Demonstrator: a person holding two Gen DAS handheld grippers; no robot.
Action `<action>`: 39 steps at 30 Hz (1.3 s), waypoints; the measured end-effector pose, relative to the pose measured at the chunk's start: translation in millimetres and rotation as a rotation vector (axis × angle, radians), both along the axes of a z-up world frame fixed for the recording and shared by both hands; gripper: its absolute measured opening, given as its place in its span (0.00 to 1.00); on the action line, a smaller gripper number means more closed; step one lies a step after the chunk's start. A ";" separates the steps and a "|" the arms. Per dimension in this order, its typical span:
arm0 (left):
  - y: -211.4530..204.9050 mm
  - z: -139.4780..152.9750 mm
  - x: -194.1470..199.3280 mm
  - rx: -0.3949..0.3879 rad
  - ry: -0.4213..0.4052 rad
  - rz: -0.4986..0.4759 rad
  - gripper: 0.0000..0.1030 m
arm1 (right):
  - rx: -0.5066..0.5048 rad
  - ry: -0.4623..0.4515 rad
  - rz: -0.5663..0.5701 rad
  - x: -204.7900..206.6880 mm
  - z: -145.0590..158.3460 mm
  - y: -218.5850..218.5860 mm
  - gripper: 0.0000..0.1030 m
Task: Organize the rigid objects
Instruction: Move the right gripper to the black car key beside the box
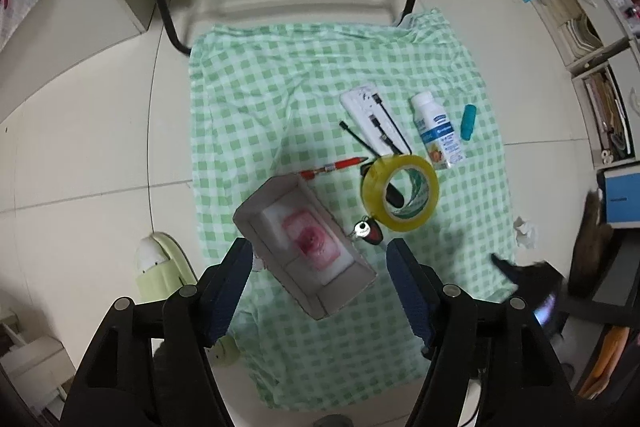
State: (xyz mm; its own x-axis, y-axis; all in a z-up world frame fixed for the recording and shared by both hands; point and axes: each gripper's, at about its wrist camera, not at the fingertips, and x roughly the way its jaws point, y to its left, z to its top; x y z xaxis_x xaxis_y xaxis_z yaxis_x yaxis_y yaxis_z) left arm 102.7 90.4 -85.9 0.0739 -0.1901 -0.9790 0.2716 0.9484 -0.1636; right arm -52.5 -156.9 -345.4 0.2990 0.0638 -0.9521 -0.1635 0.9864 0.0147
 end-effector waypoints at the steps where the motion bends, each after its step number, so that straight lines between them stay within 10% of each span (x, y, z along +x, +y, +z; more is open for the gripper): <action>1: 2.6 3.8 -2.4 0.001 -0.007 -0.001 0.71 | 0.061 0.025 -0.006 5.4 -8.3 -0.6 0.72; 3: 6.5 9.3 -6.0 0.012 -0.020 -0.001 0.71 | 0.160 0.093 -0.048 15.8 -26.6 -2.1 0.40; 14: 15.7 8.3 -12.4 0.108 0.005 -0.012 0.71 | 0.275 0.149 -0.141 71.3 -84.3 27.7 0.59; 20: 23.0 12.5 -5.7 0.148 -0.023 0.007 0.71 | 0.243 0.142 -0.109 91.9 -87.8 42.0 0.52; 24: 20.2 12.6 -8.5 0.152 -0.018 0.019 0.71 | 0.212 0.162 -0.069 90.4 -86.1 45.8 0.28; 27: 14.7 12.0 -9.7 0.148 -0.016 0.006 0.71 | 0.254 0.176 -0.102 83.2 -78.6 38.0 0.10; 39: -9.7 19.0 -23.8 0.132 -0.038 -0.093 0.71 | 0.411 0.030 -0.145 41.3 13.8 9.7 0.07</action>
